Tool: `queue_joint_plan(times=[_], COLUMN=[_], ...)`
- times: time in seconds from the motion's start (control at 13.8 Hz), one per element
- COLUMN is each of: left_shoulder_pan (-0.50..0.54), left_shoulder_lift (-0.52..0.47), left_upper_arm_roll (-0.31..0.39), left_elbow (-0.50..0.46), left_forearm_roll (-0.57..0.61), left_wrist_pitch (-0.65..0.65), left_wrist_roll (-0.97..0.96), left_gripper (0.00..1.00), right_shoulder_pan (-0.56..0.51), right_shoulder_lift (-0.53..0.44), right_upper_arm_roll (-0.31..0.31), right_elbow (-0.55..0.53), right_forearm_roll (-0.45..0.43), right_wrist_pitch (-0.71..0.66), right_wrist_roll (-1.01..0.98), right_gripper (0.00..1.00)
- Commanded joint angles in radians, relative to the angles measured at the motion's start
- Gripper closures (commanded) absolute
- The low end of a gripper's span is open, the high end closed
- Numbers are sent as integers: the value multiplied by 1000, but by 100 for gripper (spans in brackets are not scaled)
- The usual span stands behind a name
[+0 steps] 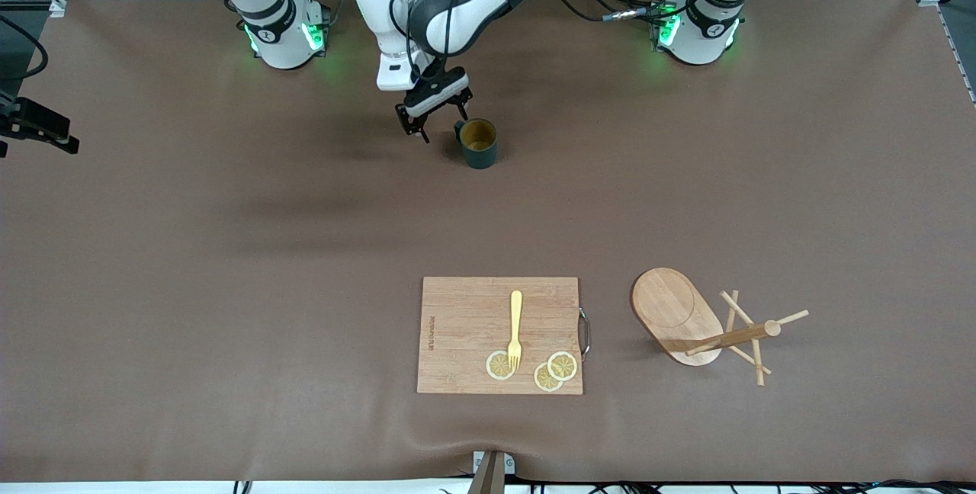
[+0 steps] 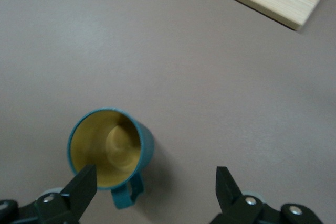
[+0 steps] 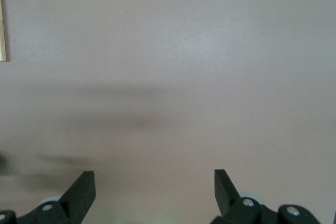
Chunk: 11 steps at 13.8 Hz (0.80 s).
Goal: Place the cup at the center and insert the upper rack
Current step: 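Withdraw the right gripper while the left gripper moves above the mug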
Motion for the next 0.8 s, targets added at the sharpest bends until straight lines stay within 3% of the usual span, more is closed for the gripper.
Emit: queue_joint_plan(times=[0.0, 0.15, 0.44, 0.73], left_shoulder_pan=[-59, -76, -162, -167], left_shoulder_lift=[32, 58, 109, 142], left_upper_arm_roll=[11, 14, 107, 109], left_elbow=[28, 30, 64, 85], left_forearm_roll=[20, 22, 17, 14], left_wrist_pitch=[-70, -78, -76, -70], left_wrist_roll=[-83, -151, -264, -325], left_gripper=[0, 0, 0, 0], right_shoulder_pan=[-22, -21, -19, -16], right_shoulder_lift=[-2, 1, 3, 3], right_upper_arm_roll=[16, 16, 16, 18], right_elbow=[-2, -2, -4, -5], right_forearm_roll=[-15, -14, -11, -9], right_wrist_pitch=[-3, -3, -3, -3], right_wrist_roll=[-9, -9, -9, -9], right_gripper=[0, 0, 0, 0])
